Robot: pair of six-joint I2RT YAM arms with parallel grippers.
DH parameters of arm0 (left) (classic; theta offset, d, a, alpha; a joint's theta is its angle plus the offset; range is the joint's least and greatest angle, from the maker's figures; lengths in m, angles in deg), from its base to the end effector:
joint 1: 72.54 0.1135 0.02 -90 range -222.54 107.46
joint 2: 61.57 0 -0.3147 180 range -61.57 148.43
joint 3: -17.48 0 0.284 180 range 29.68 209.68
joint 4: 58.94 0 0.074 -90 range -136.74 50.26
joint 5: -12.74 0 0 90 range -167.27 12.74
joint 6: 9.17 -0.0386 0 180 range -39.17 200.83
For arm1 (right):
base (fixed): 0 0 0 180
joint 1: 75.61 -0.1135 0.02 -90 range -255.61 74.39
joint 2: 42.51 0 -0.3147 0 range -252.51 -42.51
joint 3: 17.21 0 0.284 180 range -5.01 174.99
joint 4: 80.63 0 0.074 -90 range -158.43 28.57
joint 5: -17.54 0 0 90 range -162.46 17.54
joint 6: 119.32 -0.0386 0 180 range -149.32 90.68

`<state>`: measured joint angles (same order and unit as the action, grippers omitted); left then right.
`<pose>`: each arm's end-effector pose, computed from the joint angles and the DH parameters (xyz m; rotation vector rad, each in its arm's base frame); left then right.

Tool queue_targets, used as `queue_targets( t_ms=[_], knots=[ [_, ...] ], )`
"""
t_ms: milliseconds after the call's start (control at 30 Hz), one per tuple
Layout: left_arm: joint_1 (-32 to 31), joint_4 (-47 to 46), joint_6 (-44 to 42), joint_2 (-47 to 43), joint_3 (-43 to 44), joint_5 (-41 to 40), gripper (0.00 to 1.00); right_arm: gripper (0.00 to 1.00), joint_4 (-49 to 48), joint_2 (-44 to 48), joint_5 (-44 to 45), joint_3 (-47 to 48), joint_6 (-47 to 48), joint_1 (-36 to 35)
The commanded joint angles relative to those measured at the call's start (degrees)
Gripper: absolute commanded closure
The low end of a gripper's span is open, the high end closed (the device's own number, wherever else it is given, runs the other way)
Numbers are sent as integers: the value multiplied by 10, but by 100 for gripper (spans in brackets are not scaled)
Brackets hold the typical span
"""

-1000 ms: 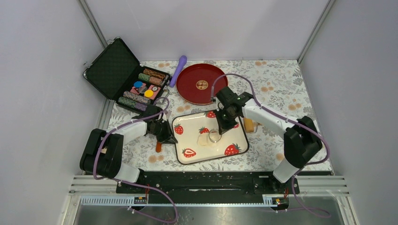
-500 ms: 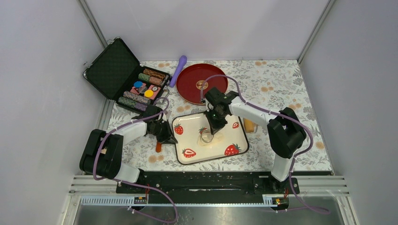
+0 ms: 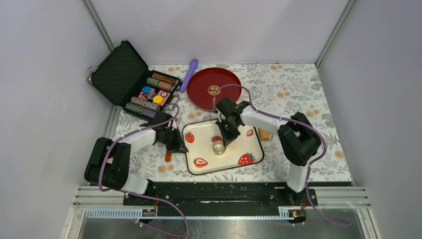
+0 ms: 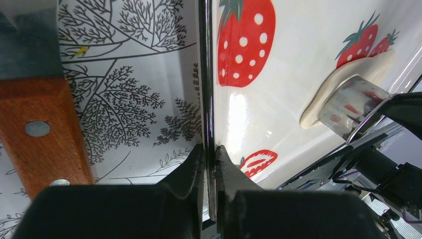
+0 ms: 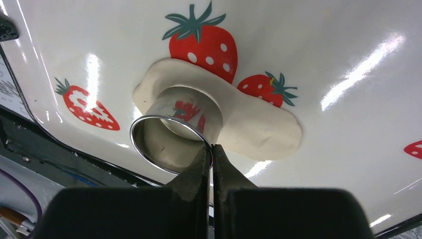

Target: Roll out the dumpling wrappers from the dough

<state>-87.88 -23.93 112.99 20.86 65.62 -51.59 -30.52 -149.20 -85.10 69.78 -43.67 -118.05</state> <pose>0.2382 -0.0827 0.1637 -0.3029 2.8685 -0.8130 0.3015 0.2872 0.2144 -0.7566 2.7895 0.5262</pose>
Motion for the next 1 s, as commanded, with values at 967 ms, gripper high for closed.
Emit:
queue_targets(
  t_ms=[967],
  knots=[
    [-4, 16, -13, -25, -5, -14, 79, 63, -15, 25, 59, -25, -22, -6]
  ],
)
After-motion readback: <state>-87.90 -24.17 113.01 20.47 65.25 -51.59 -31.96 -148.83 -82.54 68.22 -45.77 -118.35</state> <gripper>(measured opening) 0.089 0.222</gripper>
